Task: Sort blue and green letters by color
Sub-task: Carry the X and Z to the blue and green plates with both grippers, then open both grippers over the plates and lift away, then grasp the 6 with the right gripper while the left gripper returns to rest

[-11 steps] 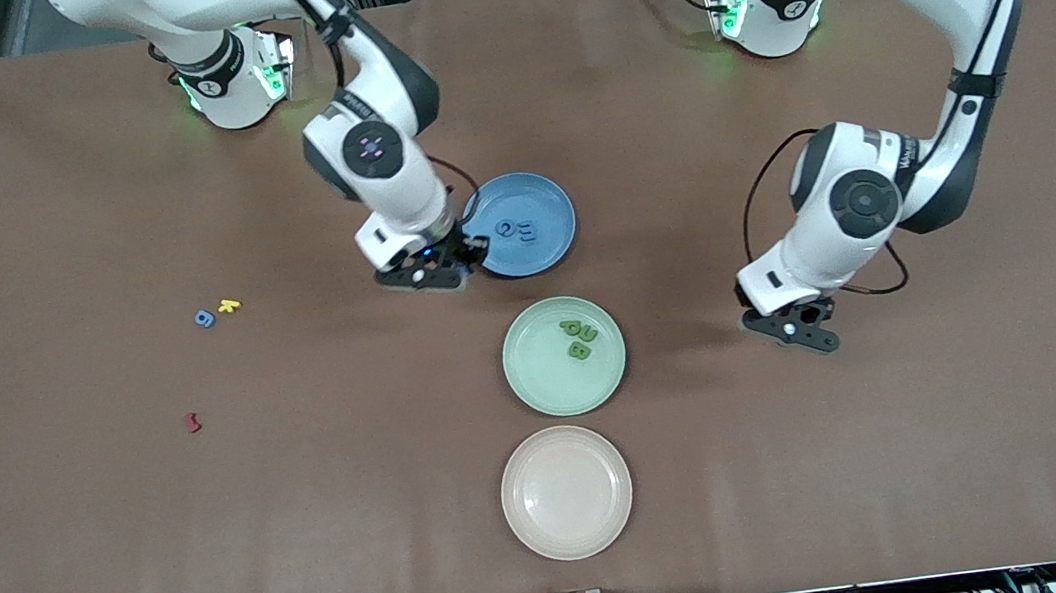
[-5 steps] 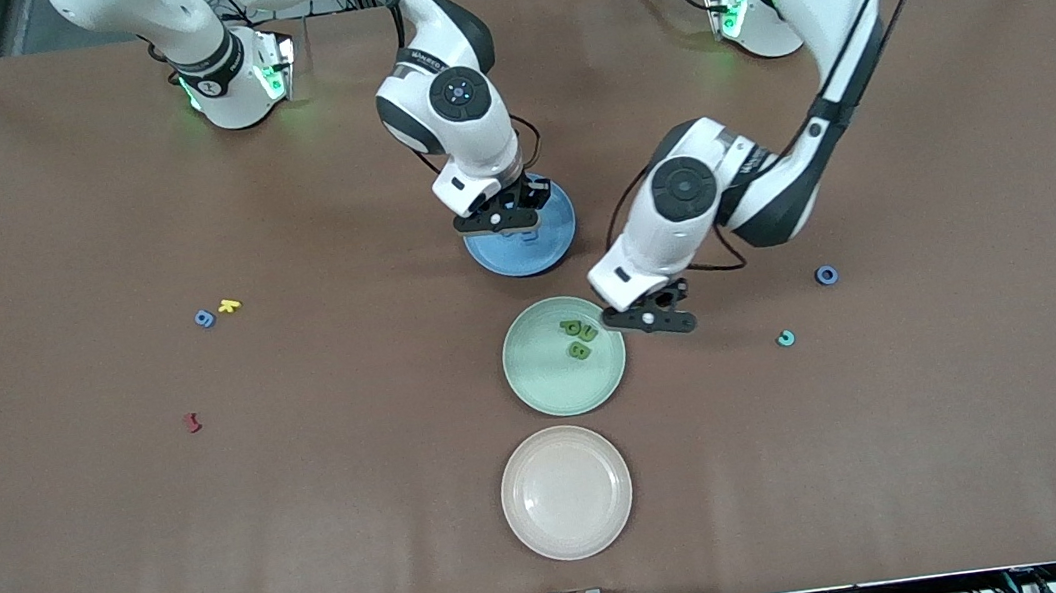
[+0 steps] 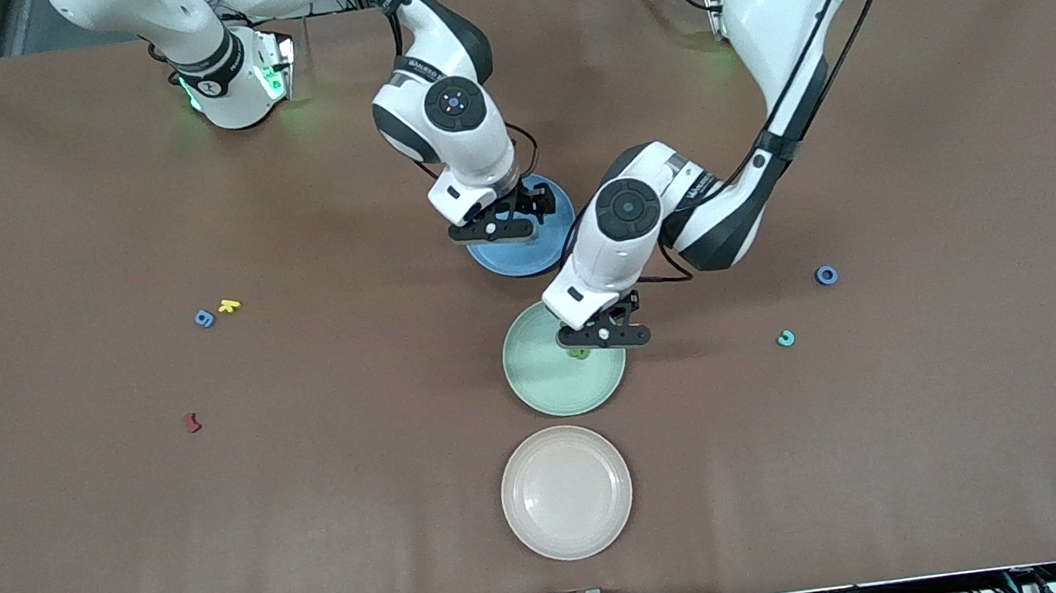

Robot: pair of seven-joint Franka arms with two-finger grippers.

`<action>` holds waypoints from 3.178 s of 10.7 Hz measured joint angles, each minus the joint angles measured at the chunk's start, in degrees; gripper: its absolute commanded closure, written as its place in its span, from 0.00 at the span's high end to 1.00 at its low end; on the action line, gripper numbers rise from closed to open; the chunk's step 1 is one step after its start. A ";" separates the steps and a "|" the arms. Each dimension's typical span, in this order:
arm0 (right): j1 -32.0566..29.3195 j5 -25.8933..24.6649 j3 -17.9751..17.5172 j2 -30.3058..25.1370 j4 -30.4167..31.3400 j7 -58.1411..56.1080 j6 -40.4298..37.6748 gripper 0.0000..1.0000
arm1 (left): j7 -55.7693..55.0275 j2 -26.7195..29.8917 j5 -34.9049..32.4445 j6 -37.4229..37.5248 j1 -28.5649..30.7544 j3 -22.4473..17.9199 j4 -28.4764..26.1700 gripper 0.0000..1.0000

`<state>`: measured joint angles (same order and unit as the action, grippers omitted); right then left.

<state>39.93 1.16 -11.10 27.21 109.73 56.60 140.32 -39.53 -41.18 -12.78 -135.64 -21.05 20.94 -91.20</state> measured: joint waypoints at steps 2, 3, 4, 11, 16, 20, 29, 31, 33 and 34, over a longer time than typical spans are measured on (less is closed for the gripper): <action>-3.21 -0.01 0.07 -0.54 -0.45 -1.65 -1.81 1.00 | -1.33 -1.48 0.00 0.00 -2.88 -2.31 1.26 0.99; -5.61 -0.01 0.10 -1.25 -0.60 -3.26 -3.16 1.00 | -2.79 -2.52 0.00 0.00 -3.78 -2.59 2.06 1.00; -8.04 -0.04 0.18 -2.07 -0.66 -4.51 -5.25 1.00 | -4.02 -3.15 0.00 -0.02 -4.60 -2.99 2.87 1.00; -31.93 -3.26 0.49 -8.15 -0.85 -19.87 -15.31 1.00 | -2.96 9.10 -0.03 9.58 5.32 -5.49 7.14 1.00; -47.77 -3.39 0.59 -8.79 -0.26 -21.14 -15.16 1.00 | 14.47 18.11 -0.02 19.58 16.79 -5.32 7.09 1.00; -57.35 -3.40 0.75 -11.89 9.21 -20.99 -6.02 1.00 | 16.11 26.17 2.87 29.67 21.23 -5.18 7.09 1.00; -58.92 -3.39 0.75 -12.60 26.65 -18.56 7.56 1.00 | 30.64 36.61 10.20 39.49 24.06 -8.73 5.67 1.00; -58.92 -3.39 0.75 -12.57 28.74 -18.30 8.19 1.00 | 32.85 38.55 10.91 40.37 23.14 -10.92 4.48 1.00; -58.92 -3.39 0.74 -12.19 29.69 -18.07 8.57 1.00 | 33.32 40.46 11.87 40.47 23.13 -11.52 2.89 1.00; -58.92 -3.39 0.74 -11.90 29.76 -18.00 8.62 1.00 | 33.33 41.20 11.97 40.73 23.13 -11.53 2.33 1.00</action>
<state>-18.99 -2.23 -10.36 15.31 139.48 38.60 148.94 -6.20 0.02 -0.81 -94.91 2.08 9.41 -88.87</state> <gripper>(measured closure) 0.000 0.000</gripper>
